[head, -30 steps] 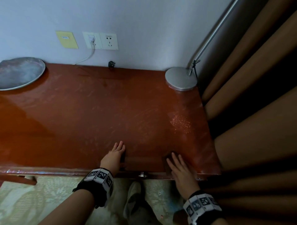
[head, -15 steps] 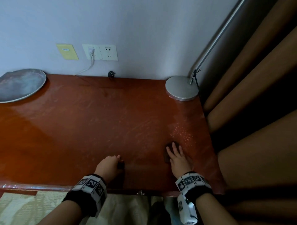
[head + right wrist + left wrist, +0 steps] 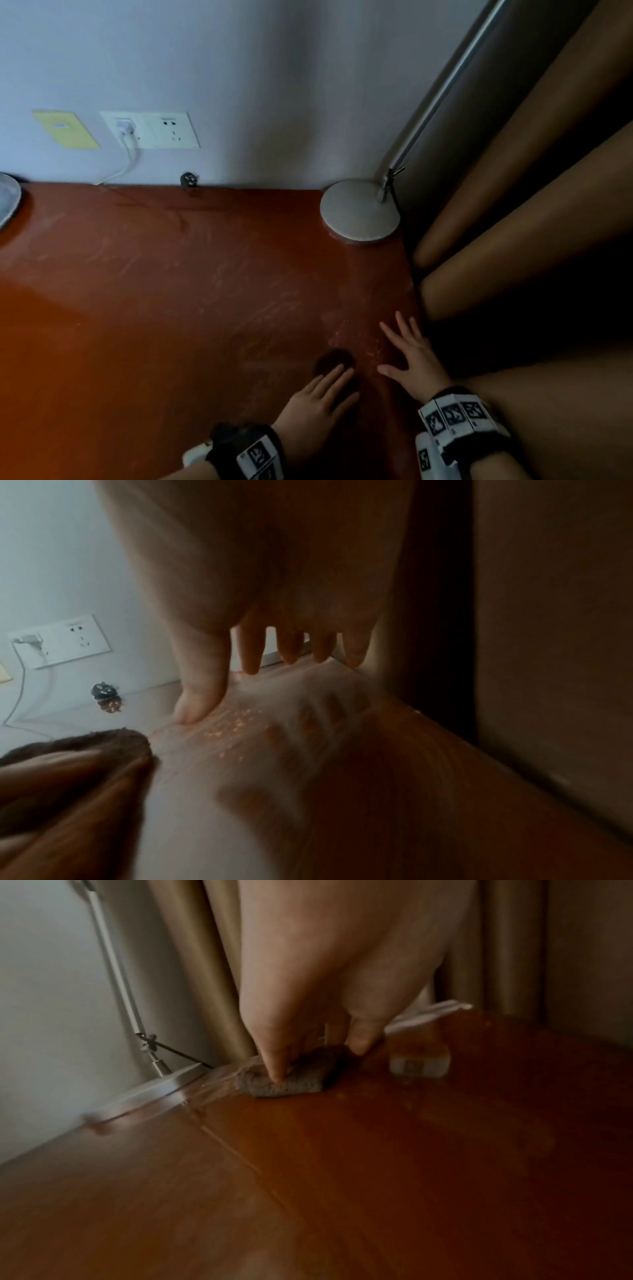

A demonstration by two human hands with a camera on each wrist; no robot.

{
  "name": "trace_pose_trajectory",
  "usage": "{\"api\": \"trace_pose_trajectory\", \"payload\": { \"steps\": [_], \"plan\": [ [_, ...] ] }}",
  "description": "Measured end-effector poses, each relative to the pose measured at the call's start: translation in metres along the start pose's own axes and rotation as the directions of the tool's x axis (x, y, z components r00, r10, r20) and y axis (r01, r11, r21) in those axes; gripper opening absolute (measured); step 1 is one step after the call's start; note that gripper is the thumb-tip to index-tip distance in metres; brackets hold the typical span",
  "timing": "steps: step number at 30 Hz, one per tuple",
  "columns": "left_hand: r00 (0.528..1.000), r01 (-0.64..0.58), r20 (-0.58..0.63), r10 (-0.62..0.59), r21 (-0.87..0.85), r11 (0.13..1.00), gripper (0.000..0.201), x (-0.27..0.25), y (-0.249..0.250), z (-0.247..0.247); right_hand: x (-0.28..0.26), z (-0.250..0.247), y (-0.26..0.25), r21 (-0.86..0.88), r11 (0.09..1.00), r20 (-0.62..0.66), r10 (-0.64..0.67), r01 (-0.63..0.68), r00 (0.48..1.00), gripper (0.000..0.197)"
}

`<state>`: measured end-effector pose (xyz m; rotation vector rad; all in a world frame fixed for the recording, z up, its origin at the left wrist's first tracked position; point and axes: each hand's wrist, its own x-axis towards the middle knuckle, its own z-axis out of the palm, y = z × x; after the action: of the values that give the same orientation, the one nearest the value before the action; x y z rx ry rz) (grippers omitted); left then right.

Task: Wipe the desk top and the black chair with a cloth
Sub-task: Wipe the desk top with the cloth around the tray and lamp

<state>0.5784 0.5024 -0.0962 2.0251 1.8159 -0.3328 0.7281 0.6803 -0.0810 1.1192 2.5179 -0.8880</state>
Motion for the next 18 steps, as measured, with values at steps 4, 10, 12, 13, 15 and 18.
{"api": "trace_pose_trajectory", "payload": {
  "steps": [4,10,12,13,15,18],
  "plan": [
    [0.98,0.125,-0.14,-0.14,-0.11,0.986,0.047,0.033,-0.046,-0.037,0.033,-0.009,-0.001,-0.067,0.998,0.072,0.002,0.002,0.997,0.087],
    [0.952,0.283,-0.055,-0.301,-0.22,0.934,0.056,0.069,-0.075,-0.069,0.049,-0.016,-0.005,-0.202,0.979,0.081,0.024,-0.007,0.996,0.088],
    [0.981,0.133,-0.129,-0.147,-0.112,0.985,0.05,0.06,-0.069,-0.05,0.052,-0.018,-0.005,-0.207,0.978,0.08,0.013,0.004,0.997,0.09],
    [0.992,0.032,-0.119,-0.037,-0.043,0.999,0.048,0.051,-0.063,-0.037,0.053,-0.019,-0.005,-0.208,0.978,0.089,0.011,0.007,0.996,0.091],
    [0.983,-0.171,-0.057,0.174,0.055,0.984,0.045,0.033,-0.056,-0.019,0.054,-0.021,-0.004,-0.211,0.977,0.105,0.011,0.012,0.994,0.093],
    [0.967,-0.248,-0.059,0.249,0.022,0.968,0.044,0.044,-0.078,-0.023,0.055,-0.023,-0.002,-0.209,0.978,0.12,0.005,0.02,0.993,0.095]
  ]
}}
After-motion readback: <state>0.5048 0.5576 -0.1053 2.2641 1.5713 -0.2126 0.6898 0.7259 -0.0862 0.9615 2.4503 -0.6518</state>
